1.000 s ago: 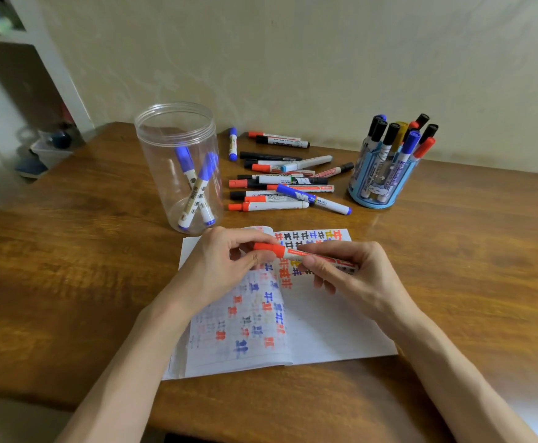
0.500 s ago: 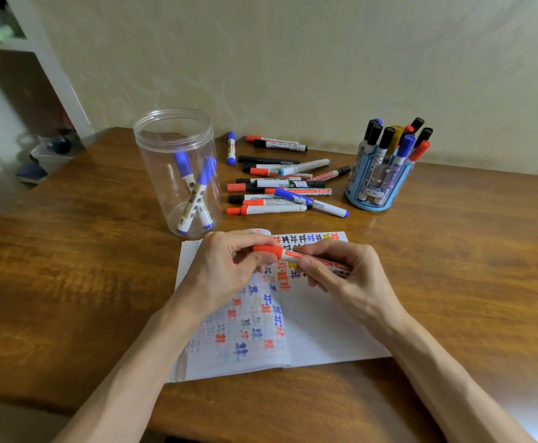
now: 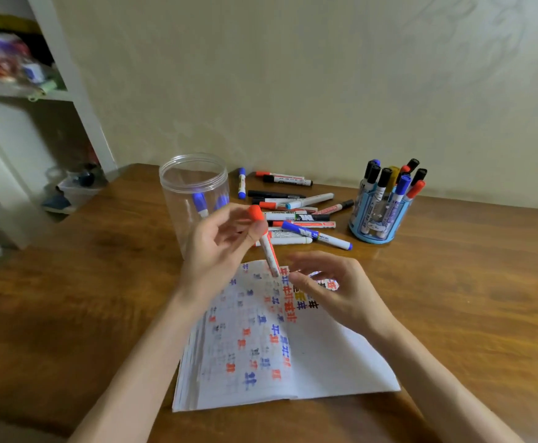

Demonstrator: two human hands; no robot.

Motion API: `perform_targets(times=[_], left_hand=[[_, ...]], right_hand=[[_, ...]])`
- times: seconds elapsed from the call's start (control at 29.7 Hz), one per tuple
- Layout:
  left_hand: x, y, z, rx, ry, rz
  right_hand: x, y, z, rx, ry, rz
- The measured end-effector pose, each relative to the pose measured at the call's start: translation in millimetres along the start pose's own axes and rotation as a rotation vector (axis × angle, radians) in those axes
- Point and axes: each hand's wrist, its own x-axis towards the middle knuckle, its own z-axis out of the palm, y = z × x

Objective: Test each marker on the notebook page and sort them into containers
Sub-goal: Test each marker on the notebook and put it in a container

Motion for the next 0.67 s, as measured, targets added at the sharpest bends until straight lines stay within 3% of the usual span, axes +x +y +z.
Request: perform_targets(times=[0.3, 0.44, 0.67], left_hand=[[66, 72, -50, 0.047, 0.304, 0.454], [85, 67, -71, 0.108, 0.375, 0.445], [74, 16, -85, 0.491, 0.282, 0.287]], right_hand=[[21, -2, 7, 0.059, 0.199, -0.014], [28, 2, 12, 0.051, 0.207, 0.011], [33, 10, 17, 0.019, 0.196, 0.032]])
